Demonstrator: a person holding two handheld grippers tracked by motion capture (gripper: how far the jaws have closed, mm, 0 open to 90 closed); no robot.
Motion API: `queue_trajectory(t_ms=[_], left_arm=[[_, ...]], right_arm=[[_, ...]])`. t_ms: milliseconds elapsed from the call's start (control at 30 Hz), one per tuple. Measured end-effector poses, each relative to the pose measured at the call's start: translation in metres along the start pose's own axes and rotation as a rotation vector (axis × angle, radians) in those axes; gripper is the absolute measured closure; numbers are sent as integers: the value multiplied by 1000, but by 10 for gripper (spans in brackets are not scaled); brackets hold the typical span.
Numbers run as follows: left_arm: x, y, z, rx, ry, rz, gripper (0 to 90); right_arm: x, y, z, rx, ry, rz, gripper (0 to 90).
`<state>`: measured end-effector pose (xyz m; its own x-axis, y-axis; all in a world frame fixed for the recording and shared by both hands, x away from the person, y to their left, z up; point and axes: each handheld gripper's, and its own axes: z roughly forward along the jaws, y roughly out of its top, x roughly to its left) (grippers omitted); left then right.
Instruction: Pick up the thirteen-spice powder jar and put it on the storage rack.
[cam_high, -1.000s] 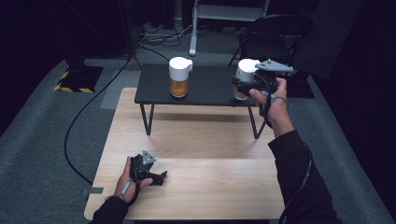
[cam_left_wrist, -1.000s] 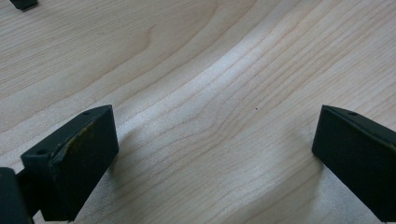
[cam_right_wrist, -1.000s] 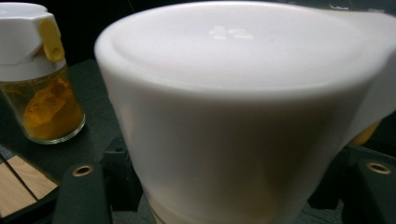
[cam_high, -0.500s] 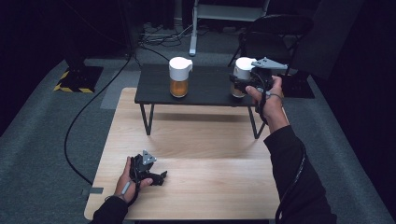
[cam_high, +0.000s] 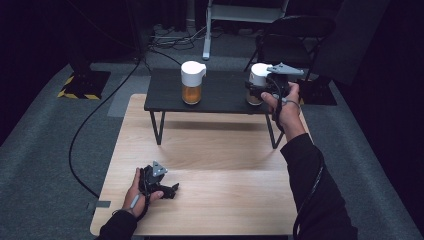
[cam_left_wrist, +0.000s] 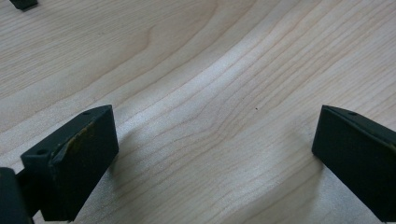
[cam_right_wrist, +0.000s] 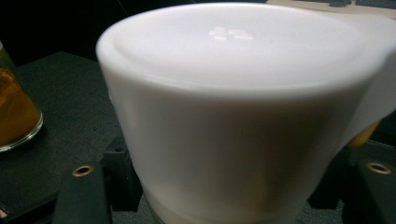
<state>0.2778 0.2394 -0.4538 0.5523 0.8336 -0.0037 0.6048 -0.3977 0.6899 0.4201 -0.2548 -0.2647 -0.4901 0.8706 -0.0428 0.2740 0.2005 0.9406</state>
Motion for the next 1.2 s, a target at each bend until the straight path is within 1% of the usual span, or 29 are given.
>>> queue_trajectory(t_ms=[133,267,400,567,733,967,1067,1167,1200], left_arm=[[0,0,0,-1,0,0,4],[0,0,0,0,0,0,4],[0,0,0,0,0,0,4],[0,0,0,0,0,0,4],[0,0,0,0,0,0,4],[0,0,0,0,0,0,4],[0,0,0,0,0,0,4],[0,0,0,0,0,0,4],[0,0,0,0,0,0,4]], right_arm=[[0,0,0,0,3,-3,302],[-4,0,0,3,8,20,301],[-6,-1,0,1,10,32,300],[-5,-4,0,-8,8,33,298],[-5,-3,1,-2,9,26,277],[-4,-2,3,9,17,15,210],[-3,-1,3,16,17,14,196],[-1,-1,4,20,12,17,96],[1,-1,4,25,10,10,80]])
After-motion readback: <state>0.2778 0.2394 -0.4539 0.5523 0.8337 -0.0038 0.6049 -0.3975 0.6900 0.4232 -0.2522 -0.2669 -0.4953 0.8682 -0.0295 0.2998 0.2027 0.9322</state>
